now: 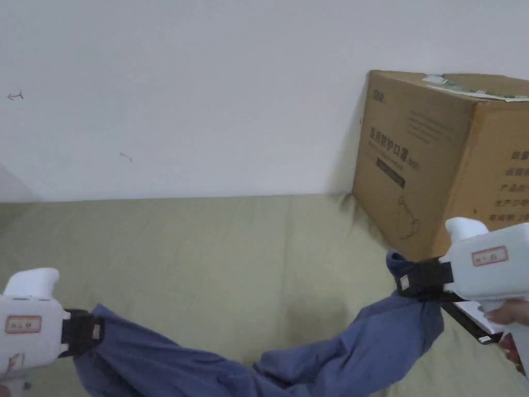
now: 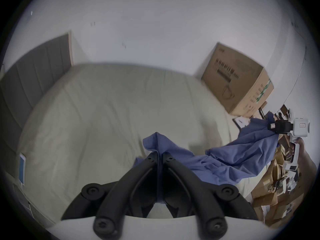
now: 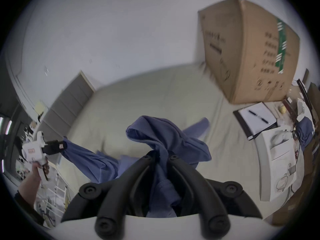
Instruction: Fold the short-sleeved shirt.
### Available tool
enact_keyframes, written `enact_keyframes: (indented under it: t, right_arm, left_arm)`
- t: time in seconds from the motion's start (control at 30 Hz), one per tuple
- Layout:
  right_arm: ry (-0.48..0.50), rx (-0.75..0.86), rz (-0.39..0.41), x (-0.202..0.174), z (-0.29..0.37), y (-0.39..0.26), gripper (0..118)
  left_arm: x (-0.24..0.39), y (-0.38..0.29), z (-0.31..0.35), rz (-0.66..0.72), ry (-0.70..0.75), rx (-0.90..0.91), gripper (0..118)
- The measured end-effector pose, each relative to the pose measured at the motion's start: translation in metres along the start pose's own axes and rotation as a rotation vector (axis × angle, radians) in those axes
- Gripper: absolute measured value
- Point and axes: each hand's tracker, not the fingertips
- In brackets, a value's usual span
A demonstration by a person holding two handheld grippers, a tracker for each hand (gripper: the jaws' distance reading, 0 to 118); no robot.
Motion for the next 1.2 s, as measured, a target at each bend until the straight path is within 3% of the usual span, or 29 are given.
enact_keyframes:
  t: [0.13, 0.3, 0.57, 0.73, 0.83, 0.9, 1.1, 1.2]
  right_arm:
    - [0.032, 0.106, -0.059, -0.007, 0.051, 0.031, 11]
    - [0.000, 0.186, -0.119, -0.007, 0.068, 0.079, 11]
    - [0.031, 0.319, -0.268, 0.003, 0.051, 0.140, 11]
    - [0.033, 0.352, -0.249, 0.007, 0.026, 0.145, 11]
    - [0.030, 0.350, -0.222, 0.017, -0.001, 0.119, 11]
    - [-0.009, 0.283, -0.224, 0.032, -0.030, 0.086, 11]
    - [-0.163, -0.048, -0.334, 0.098, -0.120, -0.075, 11]
    - [-0.234, -0.131, -0.340, 0.118, -0.125, -0.151, 11]
  left_arm:
    - [0.009, 0.034, 0.056, -0.012, -0.011, 0.165, 3]
    - [0.018, 0.077, 0.089, -0.005, 0.020, 0.300, 3]
    - [0.013, 0.123, 0.078, 0.146, 0.020, 0.446, 3]
    - [0.003, 0.119, 0.059, 0.167, 0.026, 0.515, 3]
    - [-0.004, 0.093, 0.044, 0.162, 0.040, 0.506, 3]
    - [-0.013, 0.064, 0.025, 0.164, 0.068, 0.398, 3]
    - [-0.039, -0.067, -0.044, 0.202, 0.098, 0.016, 3]
    - [-0.048, -0.125, -0.058, 0.195, 0.128, -0.098, 3]
